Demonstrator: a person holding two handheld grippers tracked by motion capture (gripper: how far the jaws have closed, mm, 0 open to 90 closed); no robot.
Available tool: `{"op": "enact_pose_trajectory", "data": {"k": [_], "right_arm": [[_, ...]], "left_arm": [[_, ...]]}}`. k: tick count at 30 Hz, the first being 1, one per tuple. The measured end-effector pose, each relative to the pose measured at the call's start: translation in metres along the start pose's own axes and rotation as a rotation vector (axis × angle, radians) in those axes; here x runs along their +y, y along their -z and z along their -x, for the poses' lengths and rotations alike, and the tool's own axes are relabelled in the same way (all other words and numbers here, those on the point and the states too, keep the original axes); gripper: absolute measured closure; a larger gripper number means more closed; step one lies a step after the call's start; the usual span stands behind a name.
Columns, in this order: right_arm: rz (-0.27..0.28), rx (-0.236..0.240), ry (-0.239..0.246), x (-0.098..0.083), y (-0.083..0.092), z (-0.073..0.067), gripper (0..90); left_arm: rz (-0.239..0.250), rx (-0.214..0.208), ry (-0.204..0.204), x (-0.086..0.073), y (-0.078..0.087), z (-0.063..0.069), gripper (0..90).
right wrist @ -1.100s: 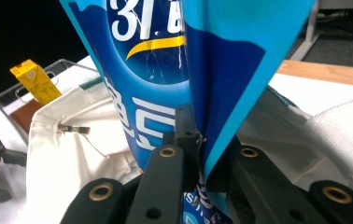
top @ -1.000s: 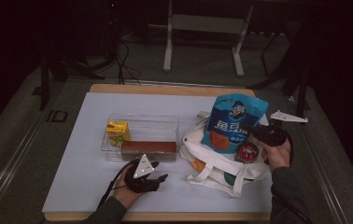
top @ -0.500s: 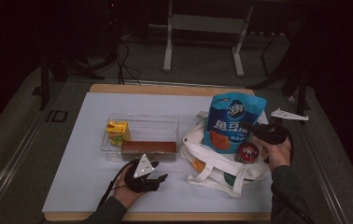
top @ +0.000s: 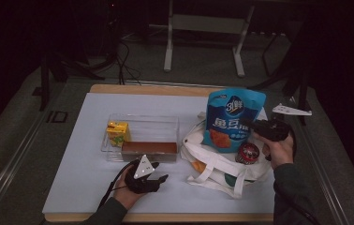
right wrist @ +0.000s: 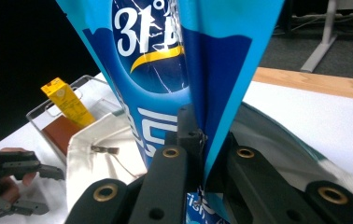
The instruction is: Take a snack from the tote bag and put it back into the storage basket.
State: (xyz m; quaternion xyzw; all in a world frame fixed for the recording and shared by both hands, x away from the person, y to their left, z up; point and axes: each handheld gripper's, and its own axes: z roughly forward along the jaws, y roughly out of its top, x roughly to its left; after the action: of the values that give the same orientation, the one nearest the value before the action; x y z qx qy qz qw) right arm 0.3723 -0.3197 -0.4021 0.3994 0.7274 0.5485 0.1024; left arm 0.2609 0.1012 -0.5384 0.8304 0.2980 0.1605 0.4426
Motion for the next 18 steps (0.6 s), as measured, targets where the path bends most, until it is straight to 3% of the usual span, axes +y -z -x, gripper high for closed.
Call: {"op": "enact_pose_trajectory", "data": {"k": [18], "right_arm": [[0.005, 0.018, 0.05, 0.027, 0.008, -0.021, 88.8]], "left_arm": [[0.0, -0.003, 0.004, 0.0, 0.0, -0.001, 42.3]]}}
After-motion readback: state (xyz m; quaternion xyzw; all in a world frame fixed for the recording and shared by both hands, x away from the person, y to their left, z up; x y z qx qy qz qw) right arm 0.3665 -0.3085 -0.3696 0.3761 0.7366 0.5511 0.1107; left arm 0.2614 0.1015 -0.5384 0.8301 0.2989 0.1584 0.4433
